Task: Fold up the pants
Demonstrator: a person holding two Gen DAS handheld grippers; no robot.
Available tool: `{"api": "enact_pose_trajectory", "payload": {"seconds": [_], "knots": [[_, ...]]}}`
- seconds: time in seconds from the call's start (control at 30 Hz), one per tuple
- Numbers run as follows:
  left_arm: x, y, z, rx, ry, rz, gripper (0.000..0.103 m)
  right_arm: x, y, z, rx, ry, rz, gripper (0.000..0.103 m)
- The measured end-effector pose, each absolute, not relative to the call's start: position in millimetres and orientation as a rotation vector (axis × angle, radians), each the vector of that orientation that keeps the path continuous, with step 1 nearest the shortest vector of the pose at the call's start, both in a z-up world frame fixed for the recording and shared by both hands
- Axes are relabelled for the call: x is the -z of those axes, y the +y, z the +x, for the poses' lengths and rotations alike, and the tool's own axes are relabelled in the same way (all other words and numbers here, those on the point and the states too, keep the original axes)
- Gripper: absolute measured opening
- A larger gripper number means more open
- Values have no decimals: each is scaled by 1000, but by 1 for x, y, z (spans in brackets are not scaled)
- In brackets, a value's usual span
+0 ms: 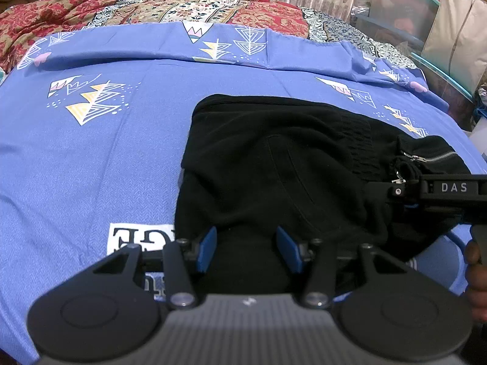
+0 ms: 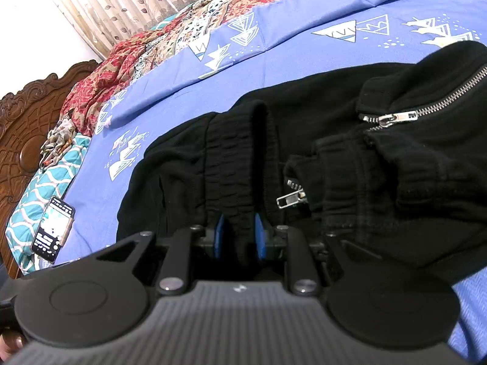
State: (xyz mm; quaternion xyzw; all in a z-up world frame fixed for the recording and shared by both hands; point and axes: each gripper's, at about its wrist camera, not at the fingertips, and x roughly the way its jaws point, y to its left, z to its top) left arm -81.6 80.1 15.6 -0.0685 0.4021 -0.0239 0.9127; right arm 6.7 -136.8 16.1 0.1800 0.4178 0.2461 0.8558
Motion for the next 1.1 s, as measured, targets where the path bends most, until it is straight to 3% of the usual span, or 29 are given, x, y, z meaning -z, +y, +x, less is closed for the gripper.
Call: {"api": "enact_pose_trajectory", "payload": {"seconds": [0.9, 1.0, 1.07, 1.1], "knots": [[-15, 79, -82, 48, 828, -140, 45, -17, -136, 6, -512, 881, 375, 25], [-15, 79, -82, 50, 829, -138, 45, -22, -140, 5, -515, 884, 383, 34], [-15, 80, -82, 53, 830, -141, 45, -28, -146, 1, -510, 876, 393, 53], [-15, 81, -82, 55, 831, -143, 45, -31, -150, -2, -510, 865, 396, 53]]}}
